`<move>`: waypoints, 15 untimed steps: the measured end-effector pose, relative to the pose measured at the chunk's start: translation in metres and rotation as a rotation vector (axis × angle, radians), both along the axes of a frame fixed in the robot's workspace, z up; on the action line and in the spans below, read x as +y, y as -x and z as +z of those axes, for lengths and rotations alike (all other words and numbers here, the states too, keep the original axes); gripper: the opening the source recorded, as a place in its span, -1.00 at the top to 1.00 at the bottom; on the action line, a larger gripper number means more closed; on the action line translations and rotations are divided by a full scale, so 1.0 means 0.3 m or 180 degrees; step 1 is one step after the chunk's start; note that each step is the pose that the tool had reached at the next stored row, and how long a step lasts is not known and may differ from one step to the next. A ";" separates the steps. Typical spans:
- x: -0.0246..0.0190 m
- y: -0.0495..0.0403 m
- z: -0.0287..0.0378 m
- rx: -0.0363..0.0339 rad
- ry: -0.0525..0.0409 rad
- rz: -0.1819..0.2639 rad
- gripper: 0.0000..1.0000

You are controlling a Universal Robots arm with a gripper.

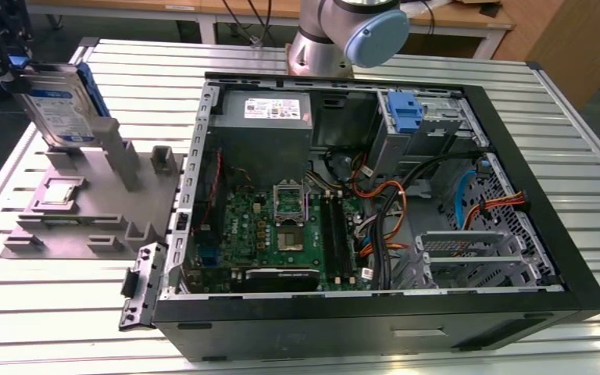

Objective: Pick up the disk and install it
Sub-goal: 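Pick up the disk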

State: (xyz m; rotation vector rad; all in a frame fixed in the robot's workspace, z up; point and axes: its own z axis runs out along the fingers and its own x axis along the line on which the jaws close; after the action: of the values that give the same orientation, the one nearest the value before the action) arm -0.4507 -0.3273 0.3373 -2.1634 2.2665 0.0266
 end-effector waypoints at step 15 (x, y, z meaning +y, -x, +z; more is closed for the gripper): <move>0.000 0.000 0.014 0.0000 0.0000 0.0000 0.27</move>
State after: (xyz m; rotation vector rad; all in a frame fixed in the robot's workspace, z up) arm -0.4507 -0.3273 0.3415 -2.1634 2.2665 0.0266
